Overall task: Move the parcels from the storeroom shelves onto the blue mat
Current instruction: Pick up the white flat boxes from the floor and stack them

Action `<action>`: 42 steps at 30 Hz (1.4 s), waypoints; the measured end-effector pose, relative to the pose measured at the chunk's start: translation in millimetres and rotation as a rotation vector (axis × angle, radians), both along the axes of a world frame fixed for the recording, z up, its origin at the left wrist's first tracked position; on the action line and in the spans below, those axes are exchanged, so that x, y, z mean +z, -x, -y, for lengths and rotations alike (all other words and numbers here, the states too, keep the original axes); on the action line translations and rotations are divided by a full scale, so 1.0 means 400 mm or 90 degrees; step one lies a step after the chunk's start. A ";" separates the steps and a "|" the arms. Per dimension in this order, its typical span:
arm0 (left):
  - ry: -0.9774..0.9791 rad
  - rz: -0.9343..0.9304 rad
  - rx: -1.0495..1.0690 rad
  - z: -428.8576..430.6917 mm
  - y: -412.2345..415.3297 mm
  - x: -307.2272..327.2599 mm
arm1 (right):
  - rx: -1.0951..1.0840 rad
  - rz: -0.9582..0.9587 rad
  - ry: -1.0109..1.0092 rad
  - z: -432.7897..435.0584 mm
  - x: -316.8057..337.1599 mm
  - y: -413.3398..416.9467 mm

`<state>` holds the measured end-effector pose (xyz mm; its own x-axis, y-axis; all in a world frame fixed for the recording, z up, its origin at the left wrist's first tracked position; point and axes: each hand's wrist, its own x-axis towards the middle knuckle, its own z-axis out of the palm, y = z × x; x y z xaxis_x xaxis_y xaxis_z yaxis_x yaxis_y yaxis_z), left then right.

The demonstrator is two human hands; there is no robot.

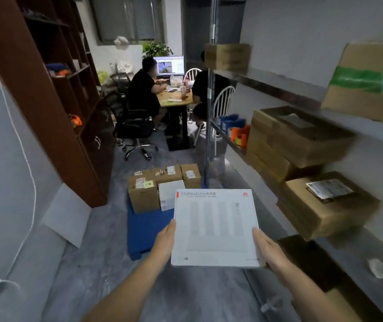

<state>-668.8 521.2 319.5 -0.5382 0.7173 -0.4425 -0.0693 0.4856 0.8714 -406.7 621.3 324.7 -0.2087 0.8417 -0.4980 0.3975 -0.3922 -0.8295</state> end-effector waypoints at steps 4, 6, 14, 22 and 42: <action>-0.002 0.049 0.075 -0.149 0.103 0.005 | 0.071 0.005 0.001 -0.215 0.002 0.135; -0.011 0.057 0.107 -0.211 0.164 -0.005 | 0.094 0.024 -0.010 -0.303 0.002 0.208; 0.044 0.182 0.145 -0.534 0.481 -0.160 | 0.221 0.109 0.014 -0.612 -0.021 0.536; -0.060 0.180 0.001 -0.786 0.830 -0.266 | 0.170 0.043 0.060 -0.937 -0.125 0.871; 0.118 0.096 0.227 -1.385 1.154 -0.880 | 0.070 0.115 0.206 -1.565 -0.922 1.283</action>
